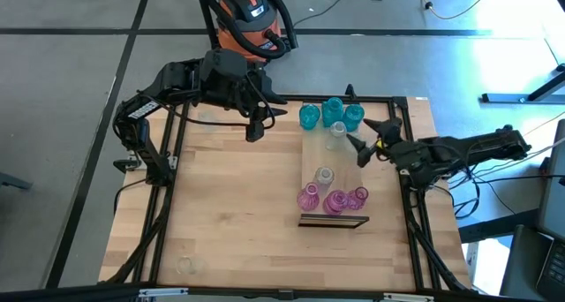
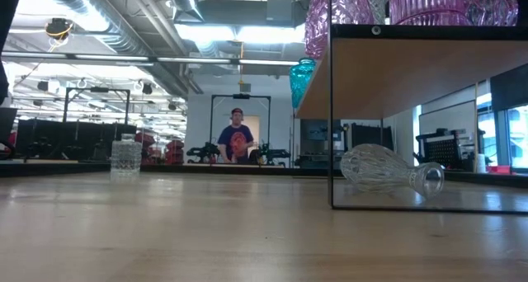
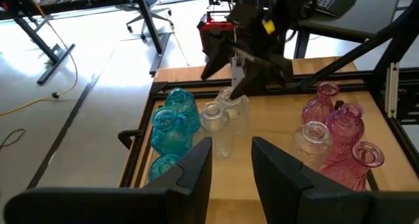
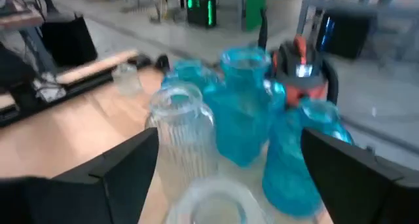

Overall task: Sort vases onto shelf
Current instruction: Put the transparent vase on the shelf aligned with the other transparent vase

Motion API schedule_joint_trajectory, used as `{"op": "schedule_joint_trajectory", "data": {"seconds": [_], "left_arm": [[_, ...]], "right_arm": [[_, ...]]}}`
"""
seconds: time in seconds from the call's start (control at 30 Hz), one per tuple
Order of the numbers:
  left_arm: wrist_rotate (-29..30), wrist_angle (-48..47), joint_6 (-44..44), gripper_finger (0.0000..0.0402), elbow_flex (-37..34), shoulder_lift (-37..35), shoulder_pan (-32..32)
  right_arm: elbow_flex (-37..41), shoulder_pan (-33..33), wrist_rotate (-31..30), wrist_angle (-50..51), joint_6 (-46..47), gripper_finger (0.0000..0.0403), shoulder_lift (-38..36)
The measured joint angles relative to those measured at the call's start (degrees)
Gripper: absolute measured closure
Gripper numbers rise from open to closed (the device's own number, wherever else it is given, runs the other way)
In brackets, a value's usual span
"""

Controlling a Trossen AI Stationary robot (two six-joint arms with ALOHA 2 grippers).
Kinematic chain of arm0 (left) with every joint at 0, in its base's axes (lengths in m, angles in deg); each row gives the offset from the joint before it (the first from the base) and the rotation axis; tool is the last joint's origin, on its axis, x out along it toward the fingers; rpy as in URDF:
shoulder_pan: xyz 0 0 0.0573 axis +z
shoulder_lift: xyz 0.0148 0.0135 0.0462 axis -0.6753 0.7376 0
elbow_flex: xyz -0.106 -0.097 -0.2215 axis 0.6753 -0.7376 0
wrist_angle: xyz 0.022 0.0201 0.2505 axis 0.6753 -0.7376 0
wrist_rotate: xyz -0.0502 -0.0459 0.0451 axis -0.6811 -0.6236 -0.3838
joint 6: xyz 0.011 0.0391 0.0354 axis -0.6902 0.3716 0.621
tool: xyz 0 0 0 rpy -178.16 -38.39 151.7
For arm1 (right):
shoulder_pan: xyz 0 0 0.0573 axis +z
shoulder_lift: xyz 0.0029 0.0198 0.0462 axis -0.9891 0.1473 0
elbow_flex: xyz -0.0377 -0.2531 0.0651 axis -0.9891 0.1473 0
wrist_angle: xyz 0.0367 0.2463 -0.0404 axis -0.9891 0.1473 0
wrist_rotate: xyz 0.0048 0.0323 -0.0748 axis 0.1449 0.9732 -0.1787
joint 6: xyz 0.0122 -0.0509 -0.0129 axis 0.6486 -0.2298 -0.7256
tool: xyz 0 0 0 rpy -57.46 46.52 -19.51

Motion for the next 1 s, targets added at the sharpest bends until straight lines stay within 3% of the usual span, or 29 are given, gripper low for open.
{"op": "schedule_joint_trajectory", "data": {"seconds": [0.17, 0.3, 0.47, 0.6, 0.77, 0.87, 1.0], "left_arm": [[0.0, -0.74, 0.0, 0.0301, 0.0, 0.0, 0.0], [0.0, -1.13, 0.03, 0.0301, 0.0, 0.0, 0.03], [0.03, -1.15, 0.05, 0.0301, 0.0, 0.0, 0.04], [0.47, -1.15, 1.52, 0.0301, 0.0, 0.0, 0.27], [0.62, -1.12, 1.95, 0.0301, 0.07, 0.33, 1.65], [-0.05, -1.13, 1.96, 0.0301, 0.07, 0.73, 2.48], [-0.13, -1.06, 2.1, 0.0301, 0.07, 0.95, 2.65]], "right_arm": [[-6.3, 0.74, 6.9, 18.98, 13.18, 0.0052, -1.19], [-7.26, 5.78, 10.44, 24.3, 20.78, 0.0079, -3.2], [-7.12, 14.18, 10.29, 29.36, 30.04, 0.0148, -4.1], [-7.12, 17.32, 8.82, 30.35, 33.34, 0.022, -4.14], [-7.12, 14.74, 8.34, 29.91, 33.99, 0.0319, -1.71], [-7.12, 12.4, 12.69, 29.89, 33.96, 0.0374, -0.4], [-7.12, 10.75, 16.64, 28.42, 33.1, 0.0392, 1.39]]}}
